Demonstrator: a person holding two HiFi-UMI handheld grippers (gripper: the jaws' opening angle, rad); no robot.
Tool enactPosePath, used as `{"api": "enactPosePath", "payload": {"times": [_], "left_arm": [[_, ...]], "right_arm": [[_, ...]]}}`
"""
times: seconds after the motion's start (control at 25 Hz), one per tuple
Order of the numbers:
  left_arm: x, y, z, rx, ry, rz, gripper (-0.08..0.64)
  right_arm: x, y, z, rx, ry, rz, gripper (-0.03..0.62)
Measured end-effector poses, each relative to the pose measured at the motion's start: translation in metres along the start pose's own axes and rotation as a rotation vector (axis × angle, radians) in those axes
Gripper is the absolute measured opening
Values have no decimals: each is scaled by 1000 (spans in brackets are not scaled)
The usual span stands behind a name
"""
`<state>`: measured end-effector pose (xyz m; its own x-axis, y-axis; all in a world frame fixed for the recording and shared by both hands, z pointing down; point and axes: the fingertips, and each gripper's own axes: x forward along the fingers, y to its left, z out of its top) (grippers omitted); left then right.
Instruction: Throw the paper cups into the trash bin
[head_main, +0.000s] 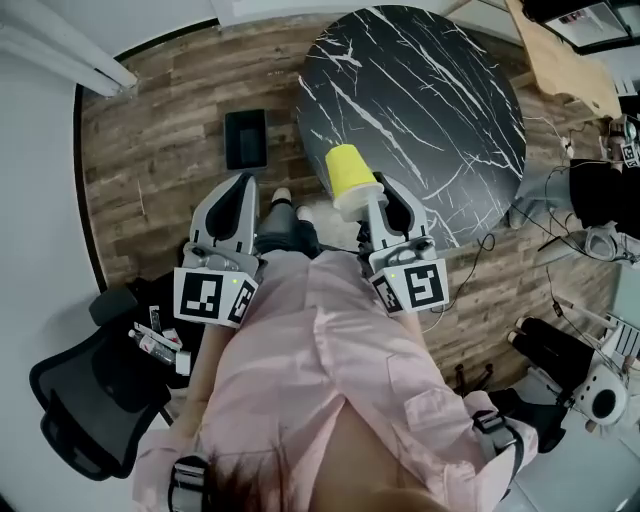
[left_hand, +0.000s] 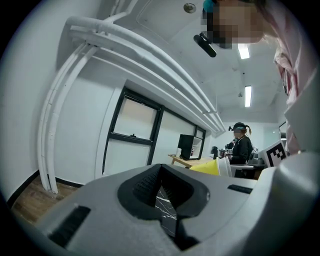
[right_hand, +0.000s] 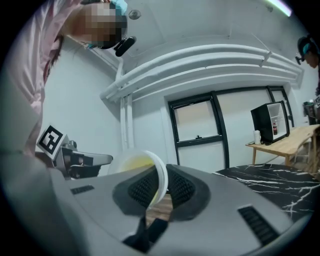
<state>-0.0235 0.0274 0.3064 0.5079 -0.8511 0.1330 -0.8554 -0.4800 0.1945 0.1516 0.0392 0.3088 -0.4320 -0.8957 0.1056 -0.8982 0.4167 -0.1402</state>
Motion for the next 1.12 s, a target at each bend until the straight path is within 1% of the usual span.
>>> {"api": "enactPosePath", "payload": {"times": [0.28,0.6,0.72,0.84,0.96,1.12], "left_arm": [[-3,0,5,1,-16,28,15],[-21,24,5,-11,-20,117,15],[-26,41,5,-21,-21,143,15],[-29,63,6,-33,-20,161,15],[-29,89,11,-44,-24,162,15],[-30,133,26,-39,-28,154,15]], "right_arm": [[0,-2,2,-2,1,15,55],[16,15,-4,-8,35,88,55],[29,26,-7,-10,50,111,55],[45,38,-9,-11,65,118,55],[66,50,-9,-12,76,109,55],[100,72,-3,15,74,87,55]]}}
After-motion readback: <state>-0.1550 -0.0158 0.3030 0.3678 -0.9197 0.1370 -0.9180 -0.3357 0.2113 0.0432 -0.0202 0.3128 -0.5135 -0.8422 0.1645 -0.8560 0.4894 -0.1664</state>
